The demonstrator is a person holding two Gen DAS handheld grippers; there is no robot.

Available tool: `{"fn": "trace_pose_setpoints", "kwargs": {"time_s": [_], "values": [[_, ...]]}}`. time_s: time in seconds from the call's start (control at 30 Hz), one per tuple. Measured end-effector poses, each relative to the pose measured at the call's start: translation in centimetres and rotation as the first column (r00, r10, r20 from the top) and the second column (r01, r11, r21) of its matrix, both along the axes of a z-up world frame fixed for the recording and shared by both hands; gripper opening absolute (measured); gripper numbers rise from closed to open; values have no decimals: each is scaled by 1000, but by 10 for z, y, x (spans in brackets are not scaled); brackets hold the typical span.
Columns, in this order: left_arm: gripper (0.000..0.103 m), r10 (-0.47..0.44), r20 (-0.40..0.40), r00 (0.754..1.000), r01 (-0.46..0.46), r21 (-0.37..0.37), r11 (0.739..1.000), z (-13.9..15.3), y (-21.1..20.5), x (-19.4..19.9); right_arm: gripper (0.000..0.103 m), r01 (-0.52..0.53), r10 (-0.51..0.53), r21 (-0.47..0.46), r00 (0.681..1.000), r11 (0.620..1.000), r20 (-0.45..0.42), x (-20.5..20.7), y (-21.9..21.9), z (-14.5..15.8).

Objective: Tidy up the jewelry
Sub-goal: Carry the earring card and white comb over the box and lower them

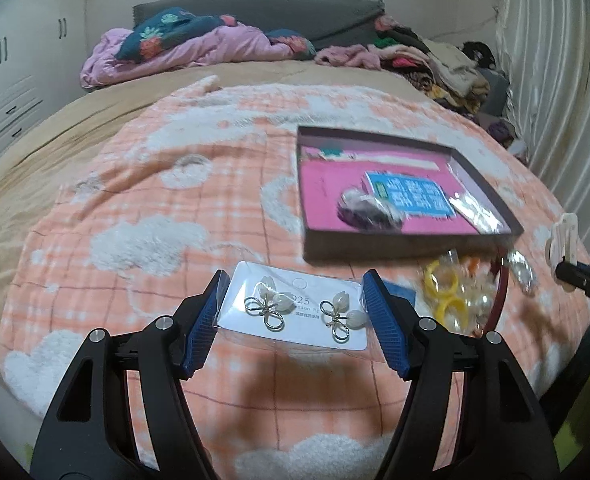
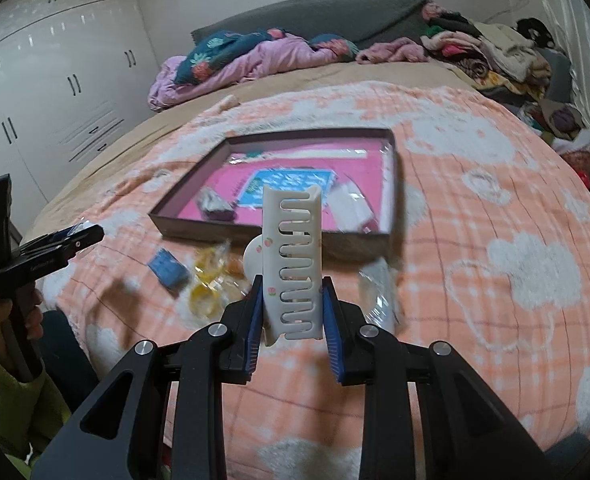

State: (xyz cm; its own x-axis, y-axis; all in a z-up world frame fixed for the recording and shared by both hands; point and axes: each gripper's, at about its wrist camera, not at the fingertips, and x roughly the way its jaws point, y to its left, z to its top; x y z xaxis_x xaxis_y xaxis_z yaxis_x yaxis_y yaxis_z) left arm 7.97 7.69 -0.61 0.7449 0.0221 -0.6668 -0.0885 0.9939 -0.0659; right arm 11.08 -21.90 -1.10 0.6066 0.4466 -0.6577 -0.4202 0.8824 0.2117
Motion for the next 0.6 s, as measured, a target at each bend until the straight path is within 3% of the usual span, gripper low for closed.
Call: {"fn": "trace_pose_setpoints", "kwargs": {"time_s": [0.6], "values": [[60, -8, 74, 997, 9, -22, 1000, 38, -12, 39, 26, -92, 84, 63, 990, 994, 116, 29, 35, 48]]}}
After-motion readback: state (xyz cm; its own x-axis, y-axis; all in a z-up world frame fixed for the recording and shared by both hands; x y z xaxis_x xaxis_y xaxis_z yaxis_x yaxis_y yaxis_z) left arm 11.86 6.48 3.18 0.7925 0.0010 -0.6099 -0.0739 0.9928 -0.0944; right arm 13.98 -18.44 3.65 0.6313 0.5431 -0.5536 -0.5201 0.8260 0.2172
